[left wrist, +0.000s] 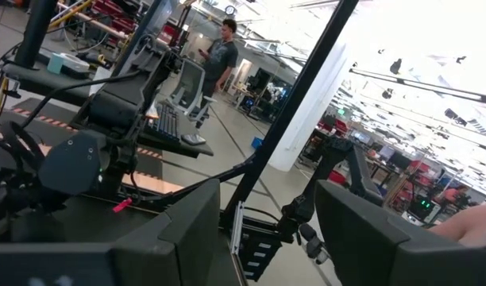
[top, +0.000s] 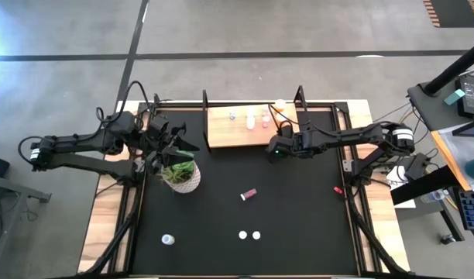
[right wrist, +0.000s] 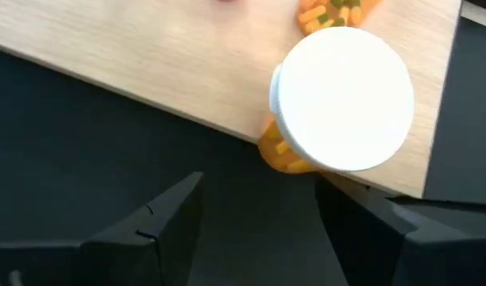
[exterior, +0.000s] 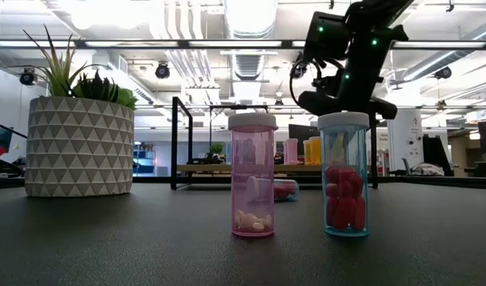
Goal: Pick and place medicine bottles onto shelf by color
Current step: Put the orange pill bottle on the shelf aligned with the other orange pill bottles
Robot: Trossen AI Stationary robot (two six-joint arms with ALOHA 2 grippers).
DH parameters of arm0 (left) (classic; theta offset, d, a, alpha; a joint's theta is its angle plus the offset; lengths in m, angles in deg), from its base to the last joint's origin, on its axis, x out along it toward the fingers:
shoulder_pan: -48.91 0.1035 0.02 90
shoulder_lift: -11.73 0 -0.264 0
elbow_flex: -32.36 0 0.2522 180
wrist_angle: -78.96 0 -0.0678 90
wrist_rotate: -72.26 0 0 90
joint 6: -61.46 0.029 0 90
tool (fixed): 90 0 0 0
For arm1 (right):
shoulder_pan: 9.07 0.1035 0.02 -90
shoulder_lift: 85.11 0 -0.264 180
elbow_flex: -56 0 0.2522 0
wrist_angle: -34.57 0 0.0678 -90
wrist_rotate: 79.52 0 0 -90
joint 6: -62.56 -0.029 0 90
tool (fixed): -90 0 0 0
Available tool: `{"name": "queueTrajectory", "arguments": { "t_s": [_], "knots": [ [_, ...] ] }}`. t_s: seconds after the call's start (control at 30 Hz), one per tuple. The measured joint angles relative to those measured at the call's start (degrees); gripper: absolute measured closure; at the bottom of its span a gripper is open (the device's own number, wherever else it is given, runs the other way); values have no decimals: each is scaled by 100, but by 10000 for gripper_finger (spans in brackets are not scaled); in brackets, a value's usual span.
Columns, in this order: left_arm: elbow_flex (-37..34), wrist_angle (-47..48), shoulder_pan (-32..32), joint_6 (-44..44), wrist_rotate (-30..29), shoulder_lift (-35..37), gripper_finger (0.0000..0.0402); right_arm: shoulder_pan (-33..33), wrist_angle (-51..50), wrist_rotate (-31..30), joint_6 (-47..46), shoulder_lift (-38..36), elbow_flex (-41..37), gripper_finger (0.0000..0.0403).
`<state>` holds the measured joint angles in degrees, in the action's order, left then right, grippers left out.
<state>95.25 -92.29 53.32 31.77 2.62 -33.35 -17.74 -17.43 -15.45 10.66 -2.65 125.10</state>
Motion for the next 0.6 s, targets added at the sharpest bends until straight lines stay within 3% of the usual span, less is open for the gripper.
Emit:
{"name": "queueTrajectory", "arguments": {
  "t_s": [0.6],
  "knots": [
    [0,0,2,0,0,0,212,-273,429,-260,-78,0,-84,172]
  ]
}}
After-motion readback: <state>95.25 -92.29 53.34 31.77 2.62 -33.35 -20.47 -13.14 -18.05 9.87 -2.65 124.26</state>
